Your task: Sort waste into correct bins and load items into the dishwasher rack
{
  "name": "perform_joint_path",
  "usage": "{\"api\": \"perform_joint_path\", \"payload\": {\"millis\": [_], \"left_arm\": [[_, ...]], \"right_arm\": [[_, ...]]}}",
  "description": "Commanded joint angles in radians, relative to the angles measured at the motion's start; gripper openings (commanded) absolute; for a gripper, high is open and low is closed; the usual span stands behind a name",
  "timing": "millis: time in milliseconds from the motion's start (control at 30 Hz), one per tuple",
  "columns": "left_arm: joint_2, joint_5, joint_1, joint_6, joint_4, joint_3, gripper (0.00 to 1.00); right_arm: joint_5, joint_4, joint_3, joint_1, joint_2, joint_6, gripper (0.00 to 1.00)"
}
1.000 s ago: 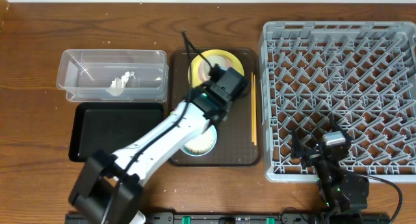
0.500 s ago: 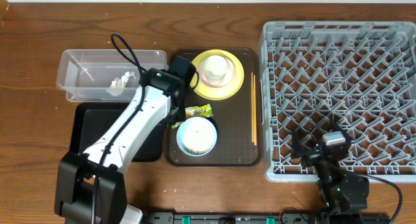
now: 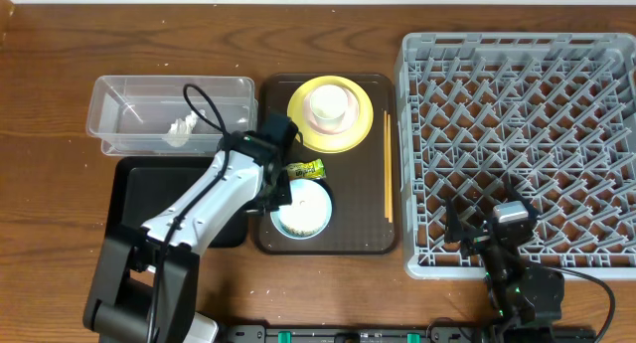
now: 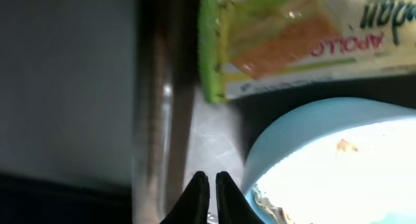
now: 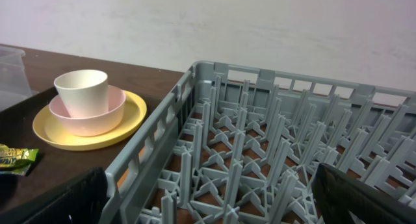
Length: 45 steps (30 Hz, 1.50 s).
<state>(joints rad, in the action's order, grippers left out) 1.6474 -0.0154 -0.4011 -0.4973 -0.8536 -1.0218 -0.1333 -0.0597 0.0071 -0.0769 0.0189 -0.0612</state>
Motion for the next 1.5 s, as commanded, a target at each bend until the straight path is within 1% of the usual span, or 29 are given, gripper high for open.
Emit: {"api": "perform_joint_path", "payload": {"millis": [0, 300, 500, 633, 700, 800, 867, 967, 1033, 1100, 1200, 1233, 1300, 1400, 1467], "left_arm": [[-0.007, -0.115, 0.001, 0.014, 0.012, 0.024, 0.10], [-0.007, -0.286, 0.000, 0.059, 0.034, 0.032, 0.09], [-0.007, -0.298, -0.015, 0.058, 0.064, 0.032, 0.09], [-0.007, -0.356, -0.048, 0.059, 0.104, 0.032, 0.10], [-0.007, -0.362, -0.069, 0.060, 0.124, 0.032, 0.11], [-0.007, -0.357, -0.092, 0.134, 0.151, 0.032, 0.17], [-0.007, -0.351, -0.090, 0.193, 0.157, 0.028, 0.24], [-0.011, -0.286, -0.065, 0.218, 0.153, 0.010, 0.30], [-0.019, -0.251, -0.041, 0.242, 0.153, 0.002, 0.31], [-0.028, -0.218, -0.018, 0.260, 0.156, 0.001, 0.40], [-0.032, -0.151, 0.012, 0.262, 0.168, 0.001, 0.47], [-0.032, -0.139, 0.019, 0.269, 0.173, 0.001, 0.48], [-0.032, -0.121, 0.030, 0.325, 0.182, 0.001, 0.48], [-0.032, -0.121, 0.031, 0.437, 0.206, 0.002, 0.48], [-0.032, -0.121, 0.029, 0.491, 0.221, 0.002, 0.48]], "right_arm": [[0.006, -0.004, -0.002, 0.005, 0.001, 0.004, 0.99], [0.006, -0.004, -0.002, 0.005, 0.001, 0.004, 0.99], [0.006, -0.004, -0.002, 0.005, 0.001, 0.004, 0.99], [0.006, -0.004, -0.002, 0.005, 0.001, 0.004, 0.99], [0.006, -0.004, -0.002, 0.005, 0.001, 0.004, 0.99], [0.006, -0.004, -0.002, 0.005, 0.001, 0.004, 0.99], [0.006, -0.004, -0.002, 0.005, 0.001, 0.004, 0.99], [0.006, -0.004, -0.002, 0.005, 0.001, 0.004, 0.99], [0.006, -0.004, -0.002, 0.005, 0.001, 0.004, 0.99], [0.006, -0.004, -0.002, 0.005, 0.001, 0.004, 0.99], [0.006, -0.004, -0.002, 0.005, 0.001, 0.004, 0.99], [0.006, -0.004, -0.002, 0.005, 0.001, 0.004, 0.99], [0.006, -0.004, -0.002, 0.005, 0.001, 0.004, 0.99], [0.006, -0.004, -0.002, 0.005, 0.001, 0.004, 0.99], [0.006, -0.004, -0.002, 0.005, 0.001, 0.004, 0.99]]}}
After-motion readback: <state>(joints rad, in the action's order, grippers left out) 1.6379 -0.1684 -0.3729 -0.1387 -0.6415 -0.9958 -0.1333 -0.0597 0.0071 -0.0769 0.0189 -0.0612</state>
